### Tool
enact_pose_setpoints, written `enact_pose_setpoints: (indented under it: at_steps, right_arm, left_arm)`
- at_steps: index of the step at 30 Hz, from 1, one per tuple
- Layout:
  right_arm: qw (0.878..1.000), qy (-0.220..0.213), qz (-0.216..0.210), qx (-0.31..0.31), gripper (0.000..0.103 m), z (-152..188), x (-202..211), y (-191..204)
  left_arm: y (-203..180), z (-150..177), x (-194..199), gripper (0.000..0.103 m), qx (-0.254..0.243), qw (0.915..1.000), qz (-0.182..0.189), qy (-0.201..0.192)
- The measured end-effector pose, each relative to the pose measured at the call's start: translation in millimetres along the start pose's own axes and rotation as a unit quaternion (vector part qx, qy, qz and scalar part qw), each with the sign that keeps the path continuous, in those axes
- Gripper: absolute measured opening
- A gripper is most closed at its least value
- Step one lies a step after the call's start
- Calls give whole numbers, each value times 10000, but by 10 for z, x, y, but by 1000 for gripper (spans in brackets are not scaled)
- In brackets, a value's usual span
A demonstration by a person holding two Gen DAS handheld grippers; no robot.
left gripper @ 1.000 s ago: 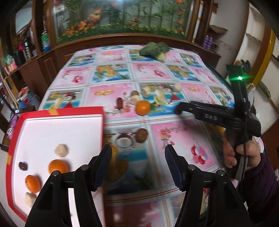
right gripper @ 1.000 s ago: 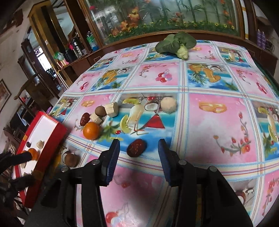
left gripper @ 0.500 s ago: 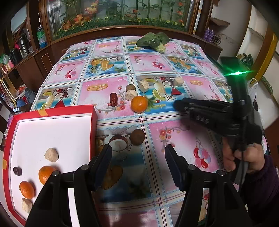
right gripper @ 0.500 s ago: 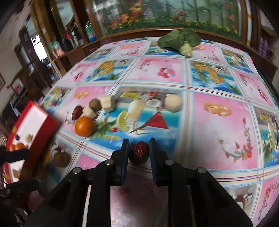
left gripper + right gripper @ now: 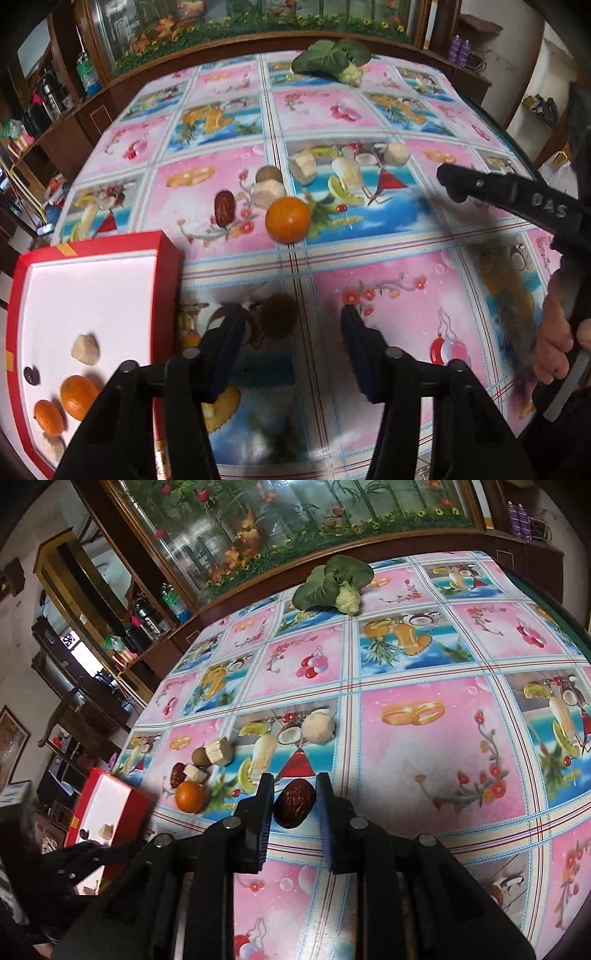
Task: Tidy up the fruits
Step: 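Grasp a brown round nut with the left tool while the right tool grasps a red date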
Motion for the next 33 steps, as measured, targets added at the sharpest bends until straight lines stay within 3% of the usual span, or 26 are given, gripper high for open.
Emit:
enact_pose_setpoints:
  at_steps: [4, 6, 11, 19, 26, 33]
  right_arm:
    - [10000, 3, -79, -17, 25, 5, 14, 18]
    - [9999, -3, -105, -27, 25, 3, 17, 21]
    - [9999, -33, -103, -49, 25, -2, 28, 10]
    - [9999, -62, 17, -141, 25, -14, 18, -79]
    - [9994, -138, 114, -295, 25, -16, 14, -191]
    - [9971, -561, -152, -494, 25, 141, 376, -174]
  left_arm:
    - [-3, 14, -60, 43, 21, 10000, -29, 69]
    - [-4, 20, -102, 33, 75, 9999, 39, 125]
    - [9, 12, -132, 25, 164, 9998, 117, 68]
    - [-8, 7, -57, 25, 341, 9990, 283, -47]
    - [-320, -16, 412, 25, 89, 9957, 654, -655]
    - [-650, -47, 782, 25, -225, 9880, 1133, -1025]
Point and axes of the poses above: each gripper's, at about its wrist camera, not at the fingertips, and x roughly against the way its jaws point, y to its left, z to its underside, the point moved 7 cm from there along -x, roughly the way its jaws point, and after that the axes turned 11 degrees about -z, right-handed, at the moved point
